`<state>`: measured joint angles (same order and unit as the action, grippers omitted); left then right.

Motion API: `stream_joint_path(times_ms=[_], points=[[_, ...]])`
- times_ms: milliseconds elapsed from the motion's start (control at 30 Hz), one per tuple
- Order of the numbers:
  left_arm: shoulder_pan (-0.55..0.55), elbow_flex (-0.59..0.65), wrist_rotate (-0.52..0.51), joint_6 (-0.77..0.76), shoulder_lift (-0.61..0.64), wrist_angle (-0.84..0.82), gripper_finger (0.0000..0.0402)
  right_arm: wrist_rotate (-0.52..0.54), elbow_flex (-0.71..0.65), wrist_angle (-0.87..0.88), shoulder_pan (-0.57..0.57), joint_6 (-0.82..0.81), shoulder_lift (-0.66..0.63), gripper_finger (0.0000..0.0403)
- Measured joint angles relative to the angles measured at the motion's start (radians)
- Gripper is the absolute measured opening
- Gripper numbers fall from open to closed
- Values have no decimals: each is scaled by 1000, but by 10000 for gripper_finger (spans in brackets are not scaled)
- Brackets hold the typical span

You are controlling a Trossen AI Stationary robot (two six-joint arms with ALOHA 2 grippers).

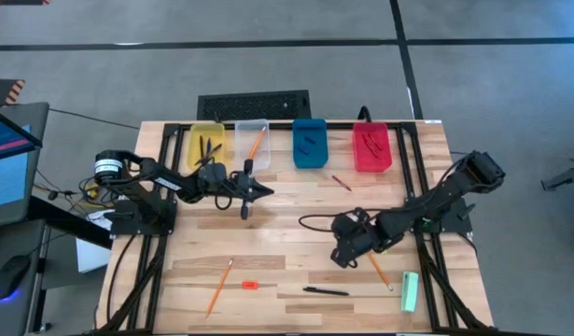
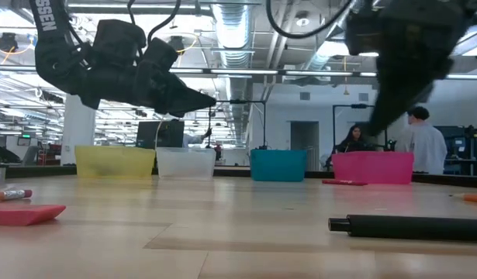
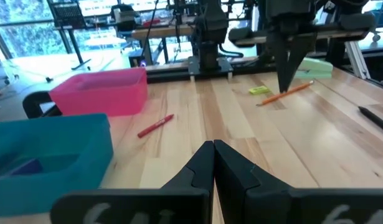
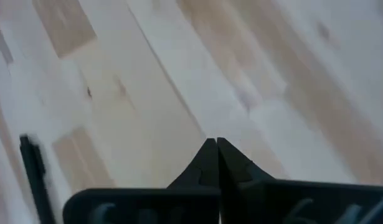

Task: Sort crayons/erasers/pens/pencils in bins
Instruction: Put the orange pencil into the transparent bin

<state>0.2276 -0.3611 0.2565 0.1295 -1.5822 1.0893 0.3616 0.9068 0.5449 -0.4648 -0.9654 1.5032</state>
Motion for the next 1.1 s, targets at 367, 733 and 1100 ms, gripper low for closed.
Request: stream_joint_path(times_ms=[367,733,1100], points=[[-2,0,-3,5,0,-18,2,-127,13,124,-70,-229,7,2],[-2,0,-4,5,0,-23,2,-211,13,226,-107,-383,7,1],[-2,0,-5,5,0,-26,2,-248,9,293,-137,-486,7,2]])
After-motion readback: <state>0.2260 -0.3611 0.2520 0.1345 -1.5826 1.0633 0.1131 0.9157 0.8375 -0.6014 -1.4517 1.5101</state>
